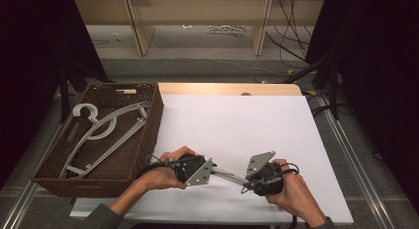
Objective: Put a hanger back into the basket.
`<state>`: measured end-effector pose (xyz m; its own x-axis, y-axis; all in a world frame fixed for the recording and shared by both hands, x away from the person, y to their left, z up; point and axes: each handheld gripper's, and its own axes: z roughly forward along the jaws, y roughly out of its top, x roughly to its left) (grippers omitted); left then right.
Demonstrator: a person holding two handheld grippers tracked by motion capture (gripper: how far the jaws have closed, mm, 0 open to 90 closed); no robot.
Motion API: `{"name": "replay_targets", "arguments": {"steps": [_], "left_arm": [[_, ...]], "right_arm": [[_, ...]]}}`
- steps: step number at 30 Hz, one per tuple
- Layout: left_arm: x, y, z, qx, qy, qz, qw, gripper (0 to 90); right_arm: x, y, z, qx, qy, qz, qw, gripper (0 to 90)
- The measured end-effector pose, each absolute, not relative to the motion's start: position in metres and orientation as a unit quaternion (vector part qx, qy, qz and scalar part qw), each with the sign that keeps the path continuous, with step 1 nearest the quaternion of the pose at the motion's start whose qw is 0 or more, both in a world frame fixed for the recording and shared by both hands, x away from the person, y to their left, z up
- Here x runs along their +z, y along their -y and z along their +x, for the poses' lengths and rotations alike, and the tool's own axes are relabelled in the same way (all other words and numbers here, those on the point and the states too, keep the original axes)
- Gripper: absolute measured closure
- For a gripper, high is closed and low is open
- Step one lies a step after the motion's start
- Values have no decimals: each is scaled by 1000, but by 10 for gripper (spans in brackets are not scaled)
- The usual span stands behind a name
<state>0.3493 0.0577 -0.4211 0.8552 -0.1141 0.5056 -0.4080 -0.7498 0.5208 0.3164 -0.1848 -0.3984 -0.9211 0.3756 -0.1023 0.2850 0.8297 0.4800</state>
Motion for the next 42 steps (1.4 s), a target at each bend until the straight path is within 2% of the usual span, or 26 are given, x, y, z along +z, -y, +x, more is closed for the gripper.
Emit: {"name": "replay_targets", "arguments": {"steps": [2,6,11,17,26,33,42], "left_arm": [[-420,-58,349,225,140,908,325,779],[-416,-60,349,227,127,907,330,790],[-408,-63,351,231,95,908,336,794],[-405,-66,352,229,69,912,333,795],[-401,-72,358,223,21,917,331,794],[-396,-82,366,211,-53,912,348,794],[-388,-96,374,196,-113,900,373,794]], "right_arm": [[-398,186,317,242,-948,181,99,777],[-396,187,319,262,-934,214,117,667],[-390,190,323,322,-901,265,122,413],[-385,196,329,377,-859,305,166,301],[-380,211,331,416,-816,348,201,271],[-381,220,331,425,-797,370,217,259],[-396,223,327,434,-789,376,218,249]]}}
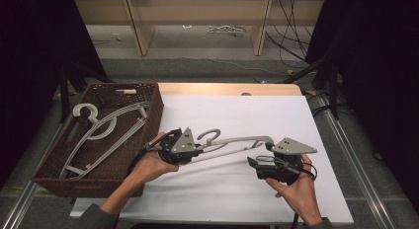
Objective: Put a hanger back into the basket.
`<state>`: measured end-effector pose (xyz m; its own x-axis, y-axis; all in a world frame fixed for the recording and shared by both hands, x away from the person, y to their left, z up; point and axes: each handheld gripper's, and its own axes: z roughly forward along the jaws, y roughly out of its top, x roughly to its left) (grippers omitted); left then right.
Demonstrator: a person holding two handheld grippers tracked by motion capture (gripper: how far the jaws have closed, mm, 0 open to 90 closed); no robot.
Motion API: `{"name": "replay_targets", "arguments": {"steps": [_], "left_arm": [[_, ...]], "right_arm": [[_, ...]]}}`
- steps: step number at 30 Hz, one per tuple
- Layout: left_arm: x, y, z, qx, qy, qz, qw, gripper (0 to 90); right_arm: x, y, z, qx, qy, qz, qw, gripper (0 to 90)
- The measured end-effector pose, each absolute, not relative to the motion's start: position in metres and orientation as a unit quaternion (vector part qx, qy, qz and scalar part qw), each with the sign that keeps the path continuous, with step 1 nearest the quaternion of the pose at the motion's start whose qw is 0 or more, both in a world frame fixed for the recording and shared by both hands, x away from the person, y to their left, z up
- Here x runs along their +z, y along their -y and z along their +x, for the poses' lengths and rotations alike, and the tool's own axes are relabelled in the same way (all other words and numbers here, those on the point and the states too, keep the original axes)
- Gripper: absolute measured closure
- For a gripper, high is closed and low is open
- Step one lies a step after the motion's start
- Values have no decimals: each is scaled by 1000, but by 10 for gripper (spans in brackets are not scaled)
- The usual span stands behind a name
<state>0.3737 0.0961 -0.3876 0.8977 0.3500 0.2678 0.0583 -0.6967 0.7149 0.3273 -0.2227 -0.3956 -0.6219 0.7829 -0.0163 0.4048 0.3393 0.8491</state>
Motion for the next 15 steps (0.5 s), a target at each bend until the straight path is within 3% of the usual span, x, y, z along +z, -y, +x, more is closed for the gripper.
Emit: {"name": "replay_targets", "arguments": {"steps": [15], "left_arm": [[-361,-113,376,168,-200,870,417,794]], "right_arm": [[-418,221,320,438,-786,380,214,232]]}}
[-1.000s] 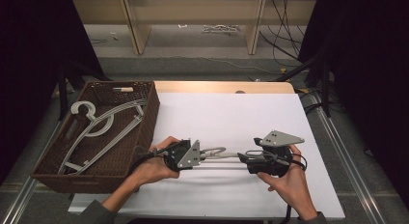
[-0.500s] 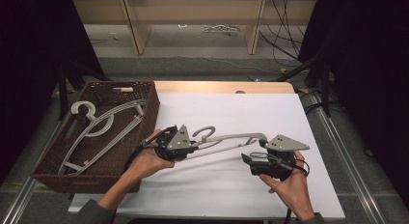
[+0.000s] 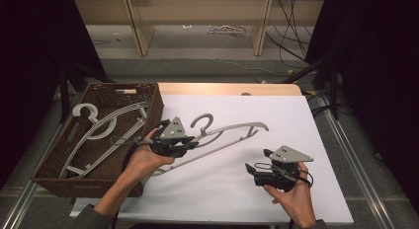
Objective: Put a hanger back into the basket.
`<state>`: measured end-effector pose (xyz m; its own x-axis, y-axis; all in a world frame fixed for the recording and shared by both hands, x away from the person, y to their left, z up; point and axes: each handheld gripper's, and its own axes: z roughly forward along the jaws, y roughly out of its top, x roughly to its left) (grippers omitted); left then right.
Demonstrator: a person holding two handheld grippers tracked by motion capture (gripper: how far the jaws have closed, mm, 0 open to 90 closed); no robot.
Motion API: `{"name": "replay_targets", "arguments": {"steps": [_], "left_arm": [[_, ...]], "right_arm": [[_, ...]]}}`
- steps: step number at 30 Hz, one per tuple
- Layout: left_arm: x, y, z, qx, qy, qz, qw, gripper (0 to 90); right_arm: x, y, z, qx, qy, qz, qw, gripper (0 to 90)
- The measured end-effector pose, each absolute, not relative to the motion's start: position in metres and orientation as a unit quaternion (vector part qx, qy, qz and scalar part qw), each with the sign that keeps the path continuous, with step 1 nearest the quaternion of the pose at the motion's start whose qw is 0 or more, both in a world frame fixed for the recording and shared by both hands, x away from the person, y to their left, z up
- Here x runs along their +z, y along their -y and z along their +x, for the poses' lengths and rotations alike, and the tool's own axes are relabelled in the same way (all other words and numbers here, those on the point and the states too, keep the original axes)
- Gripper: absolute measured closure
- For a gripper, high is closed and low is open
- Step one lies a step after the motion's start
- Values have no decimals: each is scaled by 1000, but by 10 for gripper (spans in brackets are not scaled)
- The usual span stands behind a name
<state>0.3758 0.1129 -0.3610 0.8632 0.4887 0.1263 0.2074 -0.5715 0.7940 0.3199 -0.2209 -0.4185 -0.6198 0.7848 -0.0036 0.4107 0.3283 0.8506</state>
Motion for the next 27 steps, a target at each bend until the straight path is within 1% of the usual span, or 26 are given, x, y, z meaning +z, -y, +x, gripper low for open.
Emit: {"name": "replay_targets", "arguments": {"steps": [4,7,8,17,21,27], "left_arm": [[-347,-120,374,164,-213,852,449,794],[-337,-124,371,163,-212,849,456,794],[-331,-126,371,164,-209,847,460,795],[-304,-144,372,163,-225,835,475,795],[-296,-159,377,172,-242,824,483,795],[-288,-185,383,194,-265,815,477,795]], "right_arm": [[-421,220,317,440,-786,377,214,217],[-421,220,314,441,-785,380,210,215],[-422,221,314,441,-784,379,216,213],[-426,223,309,439,-785,382,212,211],[-426,224,307,440,-785,384,209,211],[-427,224,306,440,-786,380,209,211]]}}
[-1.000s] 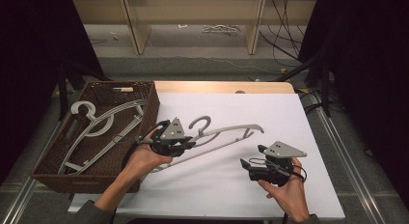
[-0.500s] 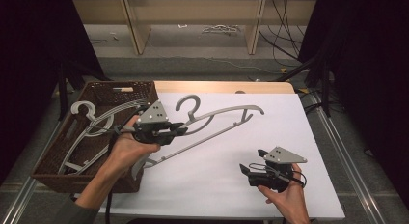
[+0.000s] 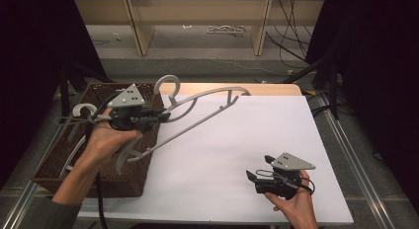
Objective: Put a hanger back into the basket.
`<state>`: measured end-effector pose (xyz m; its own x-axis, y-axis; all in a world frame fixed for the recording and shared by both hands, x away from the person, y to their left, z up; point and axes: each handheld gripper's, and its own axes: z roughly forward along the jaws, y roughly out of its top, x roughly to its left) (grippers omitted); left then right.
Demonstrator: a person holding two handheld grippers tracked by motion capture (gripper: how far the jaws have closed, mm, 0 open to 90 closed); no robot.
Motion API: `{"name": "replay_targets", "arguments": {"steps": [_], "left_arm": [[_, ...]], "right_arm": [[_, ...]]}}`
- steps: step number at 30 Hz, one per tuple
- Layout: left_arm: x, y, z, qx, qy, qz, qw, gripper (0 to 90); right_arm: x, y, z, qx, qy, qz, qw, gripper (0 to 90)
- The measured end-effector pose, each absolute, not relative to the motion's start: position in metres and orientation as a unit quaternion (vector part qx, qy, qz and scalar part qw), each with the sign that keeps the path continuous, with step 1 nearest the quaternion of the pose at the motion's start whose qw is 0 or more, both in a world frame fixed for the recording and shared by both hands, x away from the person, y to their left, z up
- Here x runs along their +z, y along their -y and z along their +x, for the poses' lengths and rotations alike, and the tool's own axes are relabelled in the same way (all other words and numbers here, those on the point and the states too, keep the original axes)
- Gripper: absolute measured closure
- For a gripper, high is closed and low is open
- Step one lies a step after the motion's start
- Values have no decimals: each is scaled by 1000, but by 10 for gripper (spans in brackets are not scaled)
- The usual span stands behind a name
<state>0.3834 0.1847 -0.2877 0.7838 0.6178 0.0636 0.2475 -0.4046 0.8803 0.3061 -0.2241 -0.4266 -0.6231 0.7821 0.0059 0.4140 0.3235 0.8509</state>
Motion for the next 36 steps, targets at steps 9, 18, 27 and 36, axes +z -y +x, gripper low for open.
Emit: {"name": "replay_targets", "arguments": {"steps": [9,18,27,36], "left_arm": [[-282,-222,391,228,-296,797,475,795],[-291,-253,397,242,-325,785,469,795],[-299,-282,407,260,-345,773,465,795],[-310,-306,413,273,-370,762,455,795]], "right_arm": [[-427,224,304,441,-785,384,205,211],[-427,225,301,446,-780,384,211,209],[-427,225,299,454,-777,380,214,200],[-428,225,296,455,-777,379,211,197]]}}
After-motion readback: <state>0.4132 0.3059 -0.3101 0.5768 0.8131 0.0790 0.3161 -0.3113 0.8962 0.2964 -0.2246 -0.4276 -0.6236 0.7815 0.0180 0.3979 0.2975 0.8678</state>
